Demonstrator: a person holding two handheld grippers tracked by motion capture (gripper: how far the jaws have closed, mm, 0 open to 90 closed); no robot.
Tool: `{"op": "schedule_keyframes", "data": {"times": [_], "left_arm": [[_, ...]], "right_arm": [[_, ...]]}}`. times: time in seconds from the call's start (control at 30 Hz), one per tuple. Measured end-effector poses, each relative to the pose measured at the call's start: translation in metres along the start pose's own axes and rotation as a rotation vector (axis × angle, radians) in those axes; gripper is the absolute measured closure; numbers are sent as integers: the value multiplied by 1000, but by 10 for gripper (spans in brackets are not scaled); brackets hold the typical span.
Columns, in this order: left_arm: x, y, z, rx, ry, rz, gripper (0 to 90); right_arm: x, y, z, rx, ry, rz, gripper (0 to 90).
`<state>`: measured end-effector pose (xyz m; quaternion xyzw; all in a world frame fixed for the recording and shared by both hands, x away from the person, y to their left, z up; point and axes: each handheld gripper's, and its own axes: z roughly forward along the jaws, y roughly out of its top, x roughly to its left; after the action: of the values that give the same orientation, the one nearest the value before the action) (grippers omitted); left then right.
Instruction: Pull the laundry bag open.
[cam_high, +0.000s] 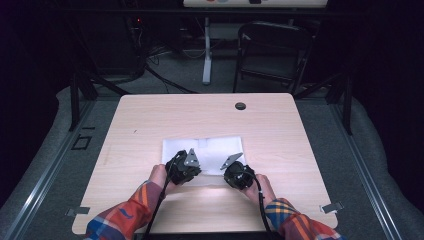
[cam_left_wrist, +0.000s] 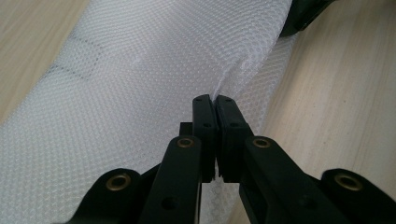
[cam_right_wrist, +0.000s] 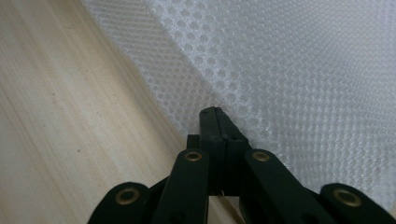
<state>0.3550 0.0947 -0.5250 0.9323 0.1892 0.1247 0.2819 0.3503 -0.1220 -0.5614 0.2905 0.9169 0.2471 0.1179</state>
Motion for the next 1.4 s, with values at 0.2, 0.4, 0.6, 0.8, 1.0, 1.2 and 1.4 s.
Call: {"op": "schedule_keyframes", "data": {"times": [0.2, 0.4, 0.6, 0.8, 1.0, 1.2, 1.4], "left_arm": [[-1, 2, -4, -4, 0, -19, 877], [-3, 6, -9, 2, 4, -37, 877], [-4, 9, -13, -4, 10, -63, 877], [0, 11, -21, -20, 24, -88, 877], [3, 13, -25, -30, 35, -109, 877], [9, 16, -27, -33, 39, -131, 877], [15, 22, -28, -31, 50, -143, 877]], "right_arm": [[0, 0, -2, 20, 18, -2, 900], [2, -1, -4, 44, 36, -2, 900], [3, -3, -5, 34, 41, 0, 900], [3, -4, -6, 46, 40, -4, 900], [6, -5, -8, 56, 40, -15, 900], [7, -6, -8, 51, 41, -9, 900], [7, -6, -8, 52, 43, -7, 900]]}}
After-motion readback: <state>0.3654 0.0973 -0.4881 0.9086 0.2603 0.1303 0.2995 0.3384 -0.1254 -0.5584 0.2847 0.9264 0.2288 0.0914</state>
